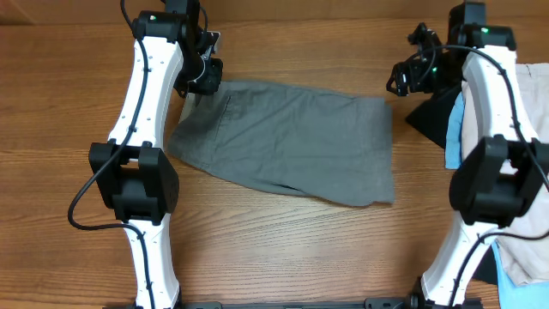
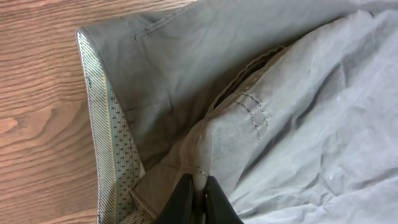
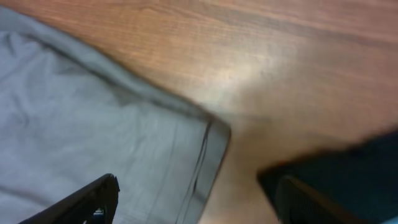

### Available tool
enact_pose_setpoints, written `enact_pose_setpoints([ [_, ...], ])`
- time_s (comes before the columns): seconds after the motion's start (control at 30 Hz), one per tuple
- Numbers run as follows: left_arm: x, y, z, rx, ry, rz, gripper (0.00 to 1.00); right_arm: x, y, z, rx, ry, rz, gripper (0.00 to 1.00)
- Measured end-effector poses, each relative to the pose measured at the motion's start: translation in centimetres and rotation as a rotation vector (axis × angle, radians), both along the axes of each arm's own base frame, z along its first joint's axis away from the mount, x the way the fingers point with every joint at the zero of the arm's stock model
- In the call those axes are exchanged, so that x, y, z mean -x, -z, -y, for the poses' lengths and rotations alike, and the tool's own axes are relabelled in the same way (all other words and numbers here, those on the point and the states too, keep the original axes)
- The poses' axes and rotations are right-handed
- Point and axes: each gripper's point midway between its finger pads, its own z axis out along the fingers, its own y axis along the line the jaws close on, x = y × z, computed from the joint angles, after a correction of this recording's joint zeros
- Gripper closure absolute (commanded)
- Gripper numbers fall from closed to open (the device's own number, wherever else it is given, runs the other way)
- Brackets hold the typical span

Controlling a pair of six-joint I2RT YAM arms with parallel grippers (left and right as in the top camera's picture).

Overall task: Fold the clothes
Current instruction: 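Lower the right gripper toward the shorts' upper-right corner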

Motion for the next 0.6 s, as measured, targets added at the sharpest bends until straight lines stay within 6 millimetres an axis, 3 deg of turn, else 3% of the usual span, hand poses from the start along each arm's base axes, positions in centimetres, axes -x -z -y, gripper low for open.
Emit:
enact_pose_setpoints([
  [0.17, 0.0, 0.0, 0.0, 0.0, 0.0, 0.0, 0.91, -1.2, 1.9, -1.8, -0.078, -0.098, 0.033, 0.24],
  [0.6, -0.1, 0.0, 0.0, 0.0, -0.002, 0.006, 0.89, -1.0, 8.8, -3.8, -0.183, -0.15, -0.069, 0.22],
])
